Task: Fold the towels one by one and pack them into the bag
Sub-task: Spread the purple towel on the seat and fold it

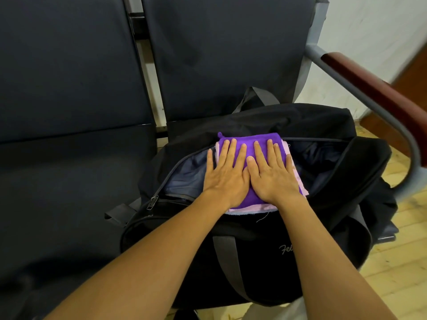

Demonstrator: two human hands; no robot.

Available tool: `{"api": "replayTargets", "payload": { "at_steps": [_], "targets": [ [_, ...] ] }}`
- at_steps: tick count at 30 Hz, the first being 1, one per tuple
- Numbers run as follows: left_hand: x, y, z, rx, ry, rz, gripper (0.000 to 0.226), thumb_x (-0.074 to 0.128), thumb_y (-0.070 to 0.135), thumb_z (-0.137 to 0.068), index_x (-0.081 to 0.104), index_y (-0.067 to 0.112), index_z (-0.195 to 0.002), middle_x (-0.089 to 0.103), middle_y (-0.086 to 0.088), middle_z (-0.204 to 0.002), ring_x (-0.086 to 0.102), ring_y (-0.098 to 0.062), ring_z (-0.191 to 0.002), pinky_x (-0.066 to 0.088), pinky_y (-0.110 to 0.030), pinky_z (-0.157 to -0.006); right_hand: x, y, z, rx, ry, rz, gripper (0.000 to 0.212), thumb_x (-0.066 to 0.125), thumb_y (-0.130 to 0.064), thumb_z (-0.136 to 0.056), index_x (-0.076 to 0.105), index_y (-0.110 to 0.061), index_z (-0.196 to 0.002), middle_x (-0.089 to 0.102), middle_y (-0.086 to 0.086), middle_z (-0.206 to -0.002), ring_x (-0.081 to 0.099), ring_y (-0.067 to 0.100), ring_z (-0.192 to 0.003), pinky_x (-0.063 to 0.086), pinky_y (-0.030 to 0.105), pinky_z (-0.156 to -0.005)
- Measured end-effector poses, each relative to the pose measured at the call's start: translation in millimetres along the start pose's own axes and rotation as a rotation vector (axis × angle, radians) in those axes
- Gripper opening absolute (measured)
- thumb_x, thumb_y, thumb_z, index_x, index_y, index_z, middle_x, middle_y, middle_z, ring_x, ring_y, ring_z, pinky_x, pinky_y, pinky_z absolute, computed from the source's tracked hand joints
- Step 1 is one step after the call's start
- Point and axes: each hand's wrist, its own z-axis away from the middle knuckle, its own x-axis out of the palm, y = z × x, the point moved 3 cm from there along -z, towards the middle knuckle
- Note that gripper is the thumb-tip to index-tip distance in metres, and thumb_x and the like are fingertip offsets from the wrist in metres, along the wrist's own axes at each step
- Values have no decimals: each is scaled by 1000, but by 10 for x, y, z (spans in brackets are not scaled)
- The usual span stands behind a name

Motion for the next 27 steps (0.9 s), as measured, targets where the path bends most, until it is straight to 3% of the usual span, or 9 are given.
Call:
{"api": "replayTargets", "payload": {
  "at_steps": [8, 14, 20, 27],
  "targets": [
    [-30, 23, -2, -19, -72, -107, 66, 14, 46, -102, -19, 15, -151, -28, -9, -158, -28, -25, -145, -12, -52, -118, -13, -41, 15, 34, -28, -9, 61, 9, -51, -104, -13, -30, -157, -18, 4, -165, -18, 18, -152, -18, 43, -118],
    [-238, -116, 150, 22, -26, -112, 69, 16, 49, -102, -1, 9, -155, -9, -6, -163, -15, -19, -149, -10, -48, -120, -191, -201, 136, 32, 65, 60, 59, 10, -46, -105, -6, -25, -158, -13, 4, -166, -15, 20, -152, -13, 47, -120],
    [-660, -628, 457, 72, 76, -78, 58, 17, 43, -104, 4, 17, -155, -1, 1, -164, -8, -14, -150, -2, -43, -122, -272, -760, 259, -70, 86, 48, 58, 3, -48, -104, -11, -29, -157, -17, 1, -165, -19, 18, -151, -12, 47, -122],
    [-1045, -1380, 966, -34, 111, -66, 57, 12, 42, -105, 3, 20, -156, -1, 4, -164, -7, -13, -150, 1, -45, -122, -285, -1651, 438, -208, 63, -24, 55, 5, -45, -105, -7, -30, -157, -15, -2, -165, -19, 16, -151, -9, 45, -123]
  ]
}}
